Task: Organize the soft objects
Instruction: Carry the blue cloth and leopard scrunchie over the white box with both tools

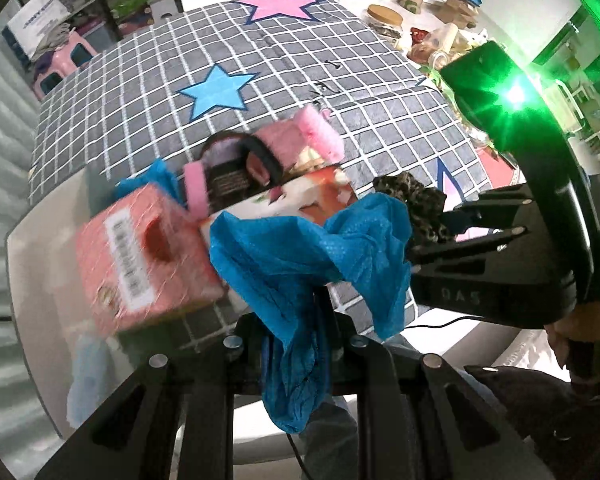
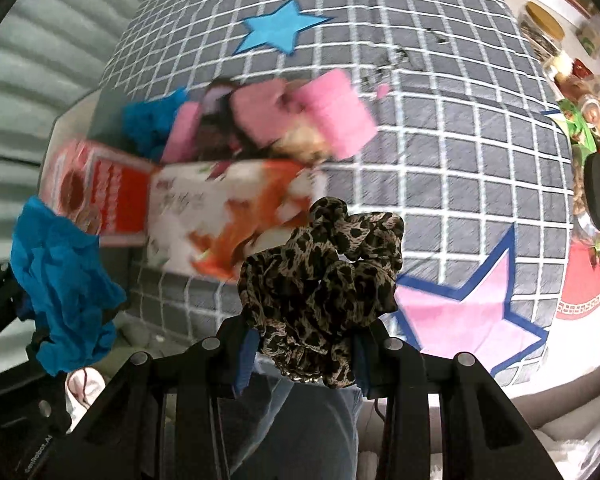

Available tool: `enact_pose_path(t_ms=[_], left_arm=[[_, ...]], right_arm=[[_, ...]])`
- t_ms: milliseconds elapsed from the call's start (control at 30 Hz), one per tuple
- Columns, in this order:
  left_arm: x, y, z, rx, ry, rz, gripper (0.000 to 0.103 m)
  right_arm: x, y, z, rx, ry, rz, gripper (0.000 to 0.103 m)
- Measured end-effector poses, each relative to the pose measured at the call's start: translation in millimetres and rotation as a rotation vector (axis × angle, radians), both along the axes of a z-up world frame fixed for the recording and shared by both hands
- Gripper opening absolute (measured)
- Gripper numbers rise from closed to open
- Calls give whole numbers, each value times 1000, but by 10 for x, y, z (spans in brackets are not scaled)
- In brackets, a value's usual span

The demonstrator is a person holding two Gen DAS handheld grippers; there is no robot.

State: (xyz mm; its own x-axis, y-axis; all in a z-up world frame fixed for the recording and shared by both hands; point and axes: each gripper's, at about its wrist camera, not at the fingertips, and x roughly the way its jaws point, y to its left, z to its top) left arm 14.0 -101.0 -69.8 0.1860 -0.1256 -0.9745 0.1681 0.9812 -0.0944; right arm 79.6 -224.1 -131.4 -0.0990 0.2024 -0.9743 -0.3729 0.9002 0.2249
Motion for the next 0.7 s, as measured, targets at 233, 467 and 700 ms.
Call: enact_pose_path(t_ms=[233,467,700], left_arm=[[-338,347,95,6,-35,71,20],[-635,814,183,13,-66,190,20],[-886,1325,202,11,-77,347,20]], right_arm=[[-356,434,60,32,4,113,41],[-605,874,142,54,-9,220,41],[-807,1330,234,67,-33,323,41]])
